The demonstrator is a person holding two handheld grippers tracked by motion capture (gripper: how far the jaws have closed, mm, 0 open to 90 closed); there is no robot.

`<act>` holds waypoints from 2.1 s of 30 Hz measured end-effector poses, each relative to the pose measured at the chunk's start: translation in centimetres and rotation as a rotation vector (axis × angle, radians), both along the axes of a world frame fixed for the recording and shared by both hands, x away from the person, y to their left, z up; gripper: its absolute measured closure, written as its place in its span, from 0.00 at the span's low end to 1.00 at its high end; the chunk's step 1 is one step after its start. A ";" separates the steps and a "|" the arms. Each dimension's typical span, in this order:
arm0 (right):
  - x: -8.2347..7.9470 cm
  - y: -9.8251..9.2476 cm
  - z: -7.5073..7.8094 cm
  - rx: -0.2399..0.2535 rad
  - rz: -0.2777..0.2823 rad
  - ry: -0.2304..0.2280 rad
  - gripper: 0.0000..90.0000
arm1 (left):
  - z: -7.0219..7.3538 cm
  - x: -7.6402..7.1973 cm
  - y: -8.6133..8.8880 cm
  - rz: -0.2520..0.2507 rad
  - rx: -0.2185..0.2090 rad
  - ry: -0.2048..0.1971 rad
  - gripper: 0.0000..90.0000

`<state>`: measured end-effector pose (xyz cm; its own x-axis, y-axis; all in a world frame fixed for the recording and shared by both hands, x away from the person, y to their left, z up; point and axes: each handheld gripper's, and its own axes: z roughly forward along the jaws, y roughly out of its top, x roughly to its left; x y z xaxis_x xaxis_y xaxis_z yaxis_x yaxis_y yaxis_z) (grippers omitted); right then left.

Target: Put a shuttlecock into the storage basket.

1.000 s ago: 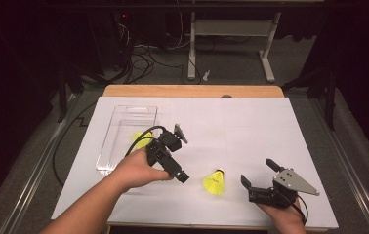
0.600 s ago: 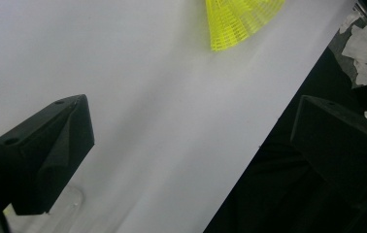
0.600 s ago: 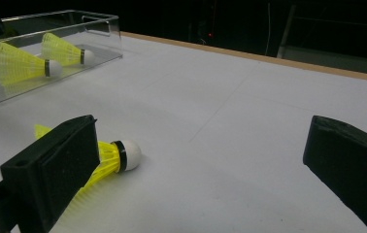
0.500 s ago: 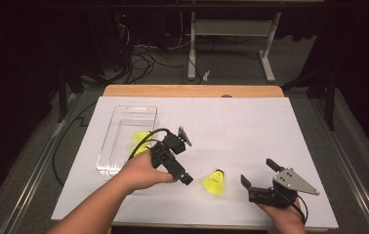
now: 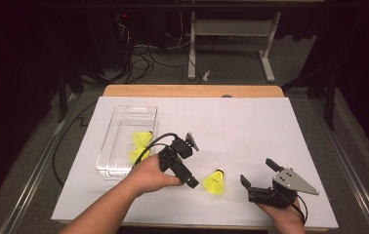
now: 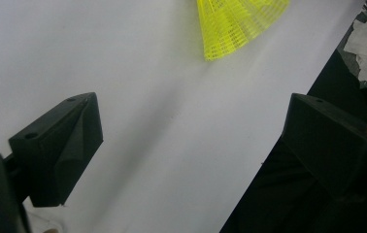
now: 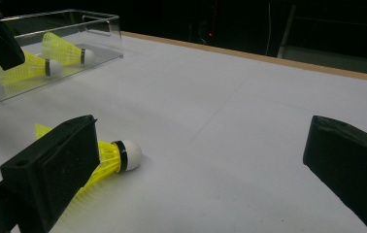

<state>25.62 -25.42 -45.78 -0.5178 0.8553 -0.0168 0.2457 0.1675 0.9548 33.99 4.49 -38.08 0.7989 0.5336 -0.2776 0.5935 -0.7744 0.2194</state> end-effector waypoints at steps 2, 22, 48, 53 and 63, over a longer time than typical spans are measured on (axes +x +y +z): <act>0.0 0.0 0.0 0.000 0.001 0.001 0.00 | -0.4 0.0 -0.2 -0.001 -0.002 0.006 0.12; -0.1 -0.1 -0.1 -0.001 -0.001 0.001 0.00 | -3.2 0.8 -2.5 -0.004 0.007 -0.002 0.30; -0.2 -0.2 0.0 0.001 -0.001 0.002 0.00 | -4.3 0.4 -4.9 -0.032 -0.031 -0.027 0.74; -0.2 -0.2 0.0 0.002 -0.002 0.001 0.00 | -4.4 0.4 -5.0 -0.027 -0.026 -0.031 0.81; -0.2 -0.2 -0.1 0.000 -0.002 0.000 0.00 | -4.6 0.2 -5.1 -0.029 -0.021 -0.035 0.92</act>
